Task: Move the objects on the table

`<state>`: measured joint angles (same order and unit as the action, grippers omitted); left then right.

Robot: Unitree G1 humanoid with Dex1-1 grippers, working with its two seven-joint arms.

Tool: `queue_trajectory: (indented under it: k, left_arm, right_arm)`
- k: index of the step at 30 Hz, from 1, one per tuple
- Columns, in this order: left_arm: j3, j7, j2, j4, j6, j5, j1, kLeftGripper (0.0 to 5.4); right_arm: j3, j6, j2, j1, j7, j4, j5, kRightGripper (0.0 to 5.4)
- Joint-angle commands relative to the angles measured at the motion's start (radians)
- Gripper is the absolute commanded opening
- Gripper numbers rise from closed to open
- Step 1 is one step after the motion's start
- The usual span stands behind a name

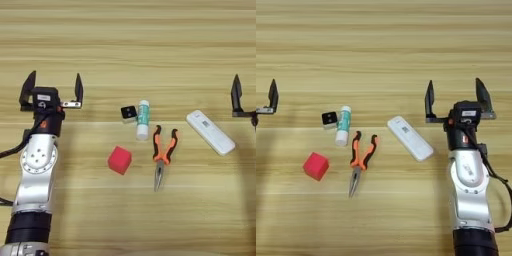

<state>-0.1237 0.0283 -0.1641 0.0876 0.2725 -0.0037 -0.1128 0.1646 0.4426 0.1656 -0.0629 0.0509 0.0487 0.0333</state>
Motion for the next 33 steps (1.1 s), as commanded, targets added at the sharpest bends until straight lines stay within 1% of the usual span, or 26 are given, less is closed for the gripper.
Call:
queue_trajectory:
  k: [1, 6, 10, 14, 17, 19, 22, 25, 30, 31, 33]
  left_arm:
    - [0.008, 0.023, 0.003, -0.026, -0.031, -0.021, 0.007, 5.38]
    - [0.011, 0.035, 0.011, -0.038, -0.039, -0.034, 0.009, 5.38]
    - [0.007, 0.026, 0.019, -0.044, -0.033, -0.033, 0.010, 5.38]
    - [0.009, 0.040, 0.019, -0.042, -0.028, -0.037, 0.012, 5.38]
    - [0.009, 0.044, 0.017, -0.040, -0.022, -0.034, 0.011, 5.38]
    - [0.010, 0.048, 0.016, -0.035, -0.017, -0.034, 0.010, 5.38]
    - [0.011, 0.061, 0.015, -0.021, -0.015, -0.042, 0.008, 5.38]
    - [0.010, 0.062, 0.016, -0.015, -0.010, -0.041, 0.007, 5.38]
    - [0.009, 0.069, 0.018, -0.013, -0.007, -0.045, 0.006, 5.38]
    - [0.009, 0.070, 0.018, -0.012, -0.007, -0.045, 0.006, 5.38]
    - [0.010, 0.073, 0.019, -0.010, -0.005, -0.046, 0.005, 5.38]
  right_arm:
    - [0.009, -0.021, 0.012, 0.001, 0.004, -0.014, 0.007, 5.40]
    - [0.012, -0.021, 0.018, -0.001, 0.008, -0.013, 0.013, 5.40]
    - [0.011, -0.022, 0.023, -0.002, 0.010, -0.015, 0.017, 5.40]
    - [0.007, -0.026, 0.024, -0.001, 0.014, -0.016, 0.019, 5.40]
    - [-0.003, -0.041, 0.030, -0.001, 0.035, -0.019, 0.028, 5.40]
    - [-0.013, -0.067, 0.039, -0.001, 0.071, -0.027, 0.050, 5.40]
    - [-0.024, -0.091, 0.066, -0.003, 0.116, -0.035, 0.052, 5.40]
    - [-0.015, -0.141, 0.087, -0.009, 0.164, -0.044, 0.101, 5.40]
    - [-0.008, -0.242, 0.139, -0.011, 0.258, -0.073, 0.183, 5.40]
    - [-0.009, -0.261, 0.149, -0.009, 0.276, -0.079, 0.195, 5.40]
    - [-0.016, -0.302, 0.176, -0.001, 0.307, -0.087, 0.199, 5.40]
